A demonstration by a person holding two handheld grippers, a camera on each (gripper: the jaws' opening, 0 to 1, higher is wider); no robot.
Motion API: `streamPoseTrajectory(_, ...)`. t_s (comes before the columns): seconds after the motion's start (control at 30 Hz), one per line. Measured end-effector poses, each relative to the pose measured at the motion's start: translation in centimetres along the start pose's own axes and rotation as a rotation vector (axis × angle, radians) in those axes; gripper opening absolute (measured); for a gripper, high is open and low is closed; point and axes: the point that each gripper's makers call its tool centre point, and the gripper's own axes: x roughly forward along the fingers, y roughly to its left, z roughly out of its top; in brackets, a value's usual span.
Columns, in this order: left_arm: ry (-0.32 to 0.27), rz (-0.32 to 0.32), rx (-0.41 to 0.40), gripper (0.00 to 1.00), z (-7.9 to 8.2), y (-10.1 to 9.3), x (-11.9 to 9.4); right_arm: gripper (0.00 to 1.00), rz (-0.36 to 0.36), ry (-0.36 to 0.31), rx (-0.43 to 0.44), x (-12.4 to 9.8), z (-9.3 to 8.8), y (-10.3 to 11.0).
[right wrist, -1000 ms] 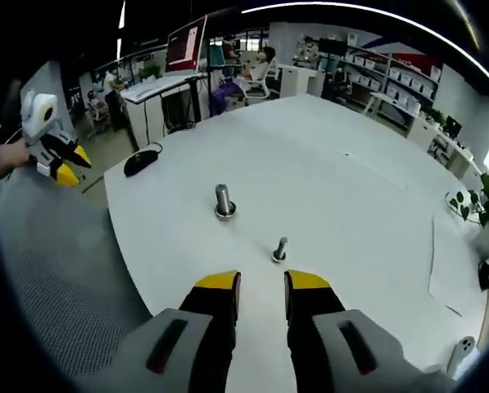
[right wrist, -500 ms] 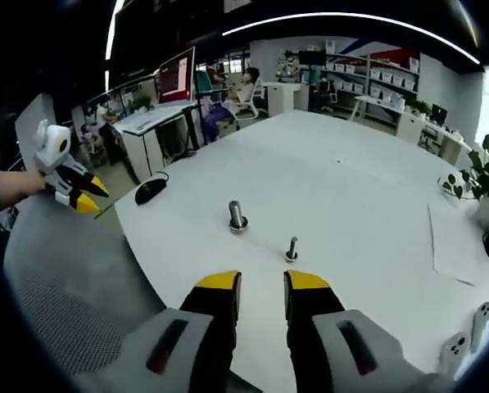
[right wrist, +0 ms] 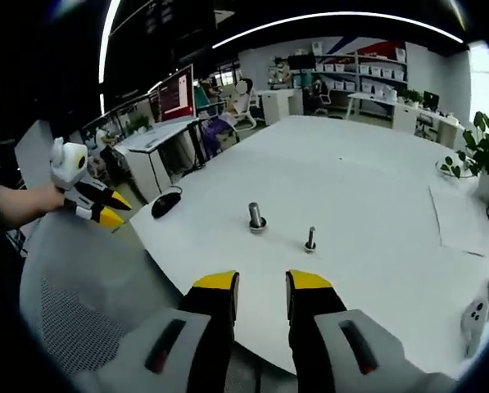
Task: Place the washer onto the threaded stud by aligning its center hole with the stud, sliding it down to the base, and recovering from edge contact or off-axis alignment until the washer reaches the visible bottom stop.
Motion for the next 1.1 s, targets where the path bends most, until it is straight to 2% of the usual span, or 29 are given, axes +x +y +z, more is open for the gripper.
streamPoseTrajectory(0.13,-0.003,-0.002,-0.001,0.24,0.0,-0.1,-0.1,0.26,-0.006,0.011,-0.004,-0.5,-0.3,0.2)
streamPoseTrajectory(0.43,-0.007,-0.003,0.006,0.24,0.1,-0.1,-0.1,0.26,-0.073,-0.077,0.062,-2.4,0.9,-0.6)
streamPoseTrajectory(0.6,-0.023,-0.009,0.009,0.25,0.4,-0.2,-0.1,0.26,-0.084,-0.062,0.037,-2.2,0.6,-0.5)
streamPoseTrajectory(0.77,-0.033,-0.003,0.012,0.26,0.7,-0.1,-0.2,0.26,-0.097,-0.071,-0.002,-2.2,1.2,-0.5)
streamPoseTrajectory(1.1,-0.071,0.013,0.010,0.27,1.3,0.2,-0.5,0.26,-0.086,-0.089,0.013,-2.4,1.7,0.4)
